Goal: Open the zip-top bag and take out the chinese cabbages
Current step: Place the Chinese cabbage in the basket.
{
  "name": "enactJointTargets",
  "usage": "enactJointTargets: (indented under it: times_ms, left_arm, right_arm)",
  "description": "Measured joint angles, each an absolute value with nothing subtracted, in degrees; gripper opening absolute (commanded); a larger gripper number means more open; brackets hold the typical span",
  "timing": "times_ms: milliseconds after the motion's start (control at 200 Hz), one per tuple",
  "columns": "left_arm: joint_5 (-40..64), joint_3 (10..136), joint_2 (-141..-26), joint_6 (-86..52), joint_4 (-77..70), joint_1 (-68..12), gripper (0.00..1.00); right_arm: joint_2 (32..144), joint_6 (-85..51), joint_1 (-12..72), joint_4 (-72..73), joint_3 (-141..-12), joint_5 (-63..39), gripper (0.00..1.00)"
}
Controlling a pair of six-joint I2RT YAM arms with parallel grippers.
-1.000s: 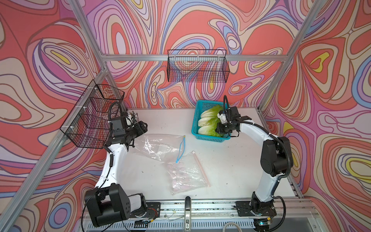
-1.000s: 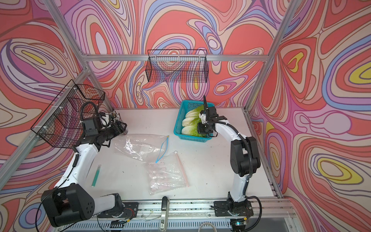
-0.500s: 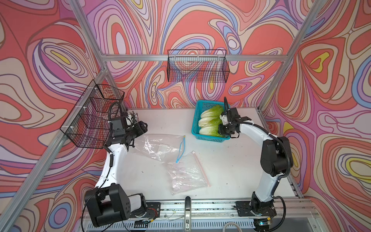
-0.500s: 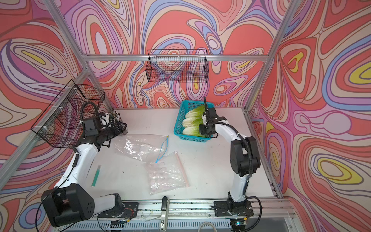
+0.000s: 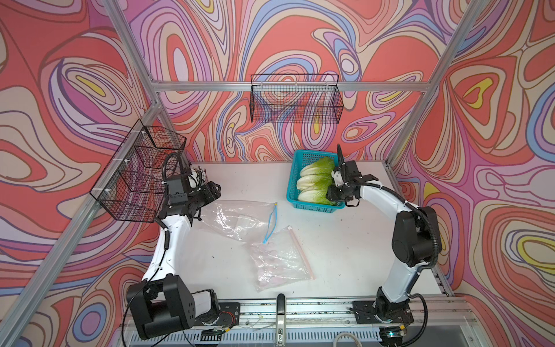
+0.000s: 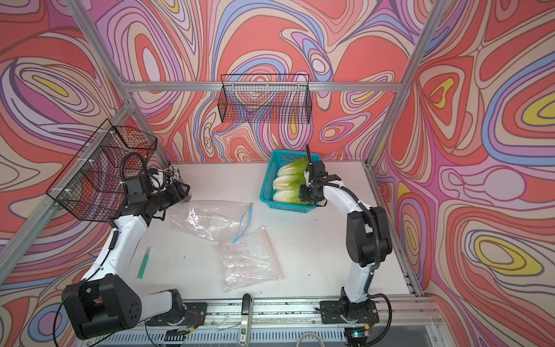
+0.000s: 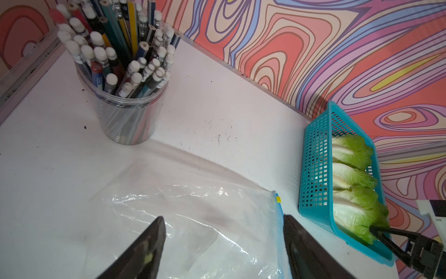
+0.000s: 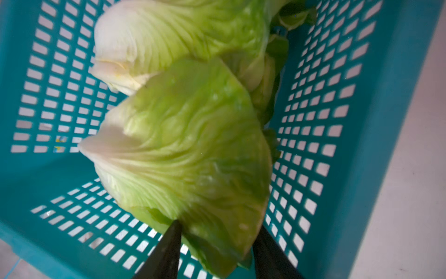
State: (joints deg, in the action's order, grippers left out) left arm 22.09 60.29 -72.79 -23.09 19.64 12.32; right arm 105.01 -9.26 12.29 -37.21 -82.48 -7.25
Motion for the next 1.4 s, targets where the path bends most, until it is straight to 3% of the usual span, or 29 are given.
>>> enactJointTargets:
  times_ms: [711, 1097, 1207, 1397]
  left_arm:
    - [22.06, 60.18, -72.79, -22.81, 19.42, 12.32, 0.79]
    - [19.22, 57.21, -70.59, -19.33, 17.65, 9.89, 0.82]
    - [17.08, 56.73, -69.38, -17.98, 17.30, 8.23, 0.85]
    - [12.62, 56.01, -67.53, -15.35, 16.78, 6.20, 0.96]
  right_arm:
    - [98.08, -9.28, 12.29, -36.36, -81.93, -4.47, 0.64]
    - [92.62, -7.14, 12.29, -33.26, -79.46, -2.33, 0.83]
    - [89.89, -6.37, 12.27, -31.51, -77.34, -1.17, 0.98]
    - [85.30, -5.58, 11.70, -27.18, -73.54, 2.85, 0.98]
